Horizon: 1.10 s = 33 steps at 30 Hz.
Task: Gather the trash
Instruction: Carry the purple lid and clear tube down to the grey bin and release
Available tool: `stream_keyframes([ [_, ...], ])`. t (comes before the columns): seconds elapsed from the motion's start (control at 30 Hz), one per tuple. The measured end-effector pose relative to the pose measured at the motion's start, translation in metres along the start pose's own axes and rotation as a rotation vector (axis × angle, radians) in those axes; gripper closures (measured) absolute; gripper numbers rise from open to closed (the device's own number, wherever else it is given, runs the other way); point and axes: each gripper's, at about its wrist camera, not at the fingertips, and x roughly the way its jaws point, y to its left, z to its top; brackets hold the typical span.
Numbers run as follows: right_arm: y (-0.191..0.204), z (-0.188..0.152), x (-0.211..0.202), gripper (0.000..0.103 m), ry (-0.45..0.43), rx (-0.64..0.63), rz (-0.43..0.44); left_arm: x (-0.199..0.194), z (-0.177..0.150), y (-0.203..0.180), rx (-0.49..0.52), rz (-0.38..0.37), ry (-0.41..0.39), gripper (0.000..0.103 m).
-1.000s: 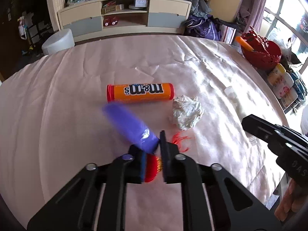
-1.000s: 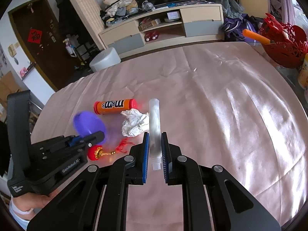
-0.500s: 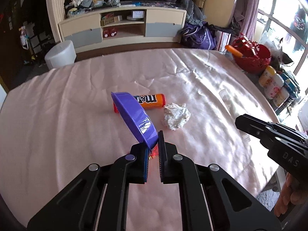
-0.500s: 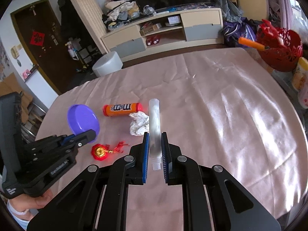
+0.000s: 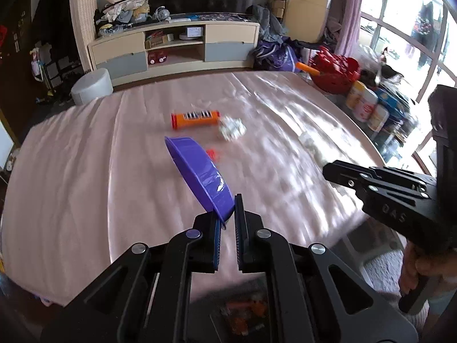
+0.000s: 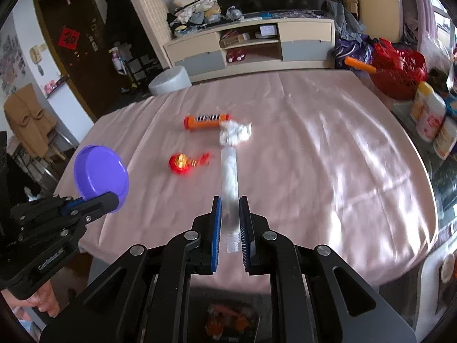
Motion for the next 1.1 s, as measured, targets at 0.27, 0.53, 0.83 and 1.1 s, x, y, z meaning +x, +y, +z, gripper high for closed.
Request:
stream_keyframes([
  [0.27,0.002,-0.069,-0.017,0.089,0.059,0.002,0.007,-0.024,-0.075,-0.014,-0.008,-0.035,0.03,0.096],
  [0.53,0.0,-0.121,-0.02,0.089,0.101,0.008,0.002,-0.023,-0.145,-0.02,-0.075,-0.075,0.086,0.096],
  [0.83,-0.002,-0.167,-0.008,0.089,0.16,0.016,0.015,0.005,-0.215,-0.035,-0.102,-0.101,0.18,0.096],
  [1.1,-0.002,-0.187,-0.004,0.089,0.177,0.024,0.02,0.013,-0.234,-0.042,-0.063,-0.072,0.199,0.096],
])
